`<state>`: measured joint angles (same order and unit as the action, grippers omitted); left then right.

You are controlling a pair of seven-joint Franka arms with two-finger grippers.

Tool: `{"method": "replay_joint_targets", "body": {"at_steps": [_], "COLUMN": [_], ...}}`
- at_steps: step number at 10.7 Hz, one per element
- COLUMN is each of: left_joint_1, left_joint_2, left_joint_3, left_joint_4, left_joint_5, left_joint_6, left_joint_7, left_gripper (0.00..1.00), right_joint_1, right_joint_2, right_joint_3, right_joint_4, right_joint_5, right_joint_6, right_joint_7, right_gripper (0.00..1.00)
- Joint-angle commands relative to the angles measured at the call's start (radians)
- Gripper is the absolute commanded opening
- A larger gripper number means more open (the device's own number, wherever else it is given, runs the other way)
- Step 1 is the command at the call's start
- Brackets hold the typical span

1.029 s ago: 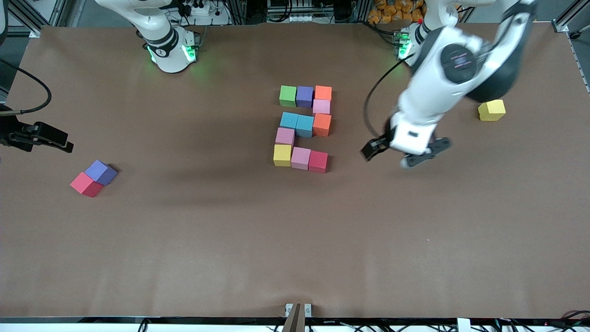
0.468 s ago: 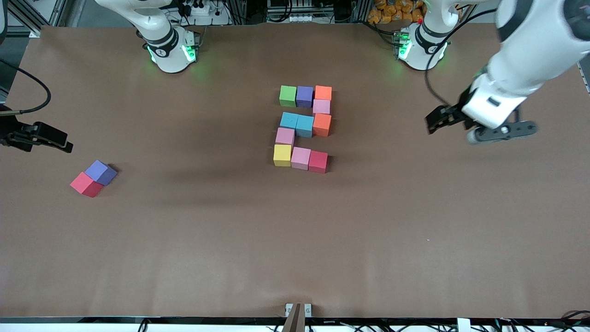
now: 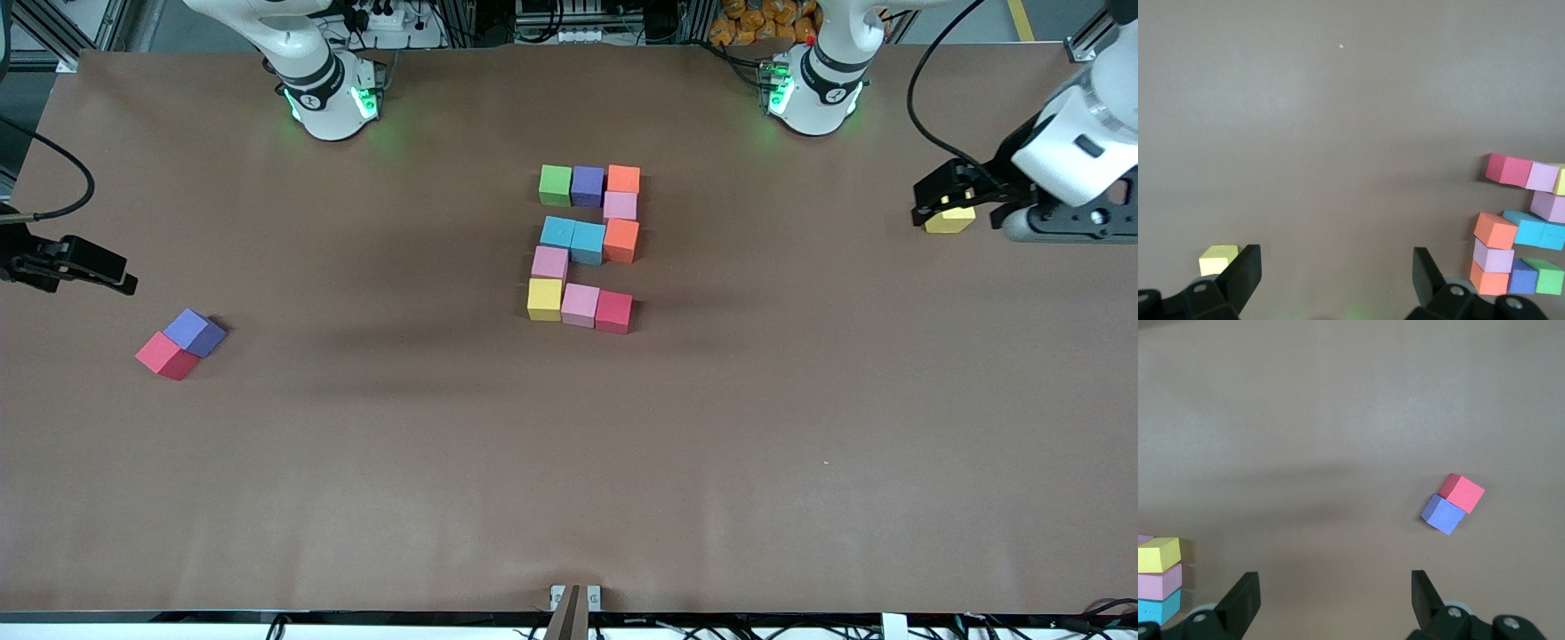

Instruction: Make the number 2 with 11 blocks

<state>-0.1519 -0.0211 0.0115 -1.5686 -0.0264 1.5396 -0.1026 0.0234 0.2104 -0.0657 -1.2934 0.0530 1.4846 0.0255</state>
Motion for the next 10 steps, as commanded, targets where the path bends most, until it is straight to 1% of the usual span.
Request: {"method": "replay_joint_targets", "body": {"at_steps": [1,5,6,10], "left_joint_1": [-0.089,-0.098,-0.1,-0.087], "left_joint_2": [0.026,0.043,0.05,0.073], "left_joint_3": [0.05,0.062,0.077,0.082], "left_joint_4": [0.064,0.062,0.062,0.064], "left_joint_5": [0.075,0.099,0.092,0.054], "left_joint_6": [-0.013,0.056,0.069,0.073], "left_joint_7": [0.007,0.009,0.018,-0.014], "left_gripper": [1.0,1.0,1.0,1.0], "right_joint_1": [-0.016,-0.016,-0.016,-0.016], "right_joint_2": [0.003,0.003,0.003,0.003], "right_joint_3": [0.012,0.012,0.012,0.012], "right_joint_4": [0.011,0.011,0.011,0.011], "right_joint_5": [-0.005,-0.005,-0.005,-0.005], "right_joint_6": [-0.007,-0.009,-0.009,-0.009], "right_joint_7": [-0.004,-0.006,-0.006,-0.006], "right_gripper": [1.0,1.0,1.0,1.0]}}
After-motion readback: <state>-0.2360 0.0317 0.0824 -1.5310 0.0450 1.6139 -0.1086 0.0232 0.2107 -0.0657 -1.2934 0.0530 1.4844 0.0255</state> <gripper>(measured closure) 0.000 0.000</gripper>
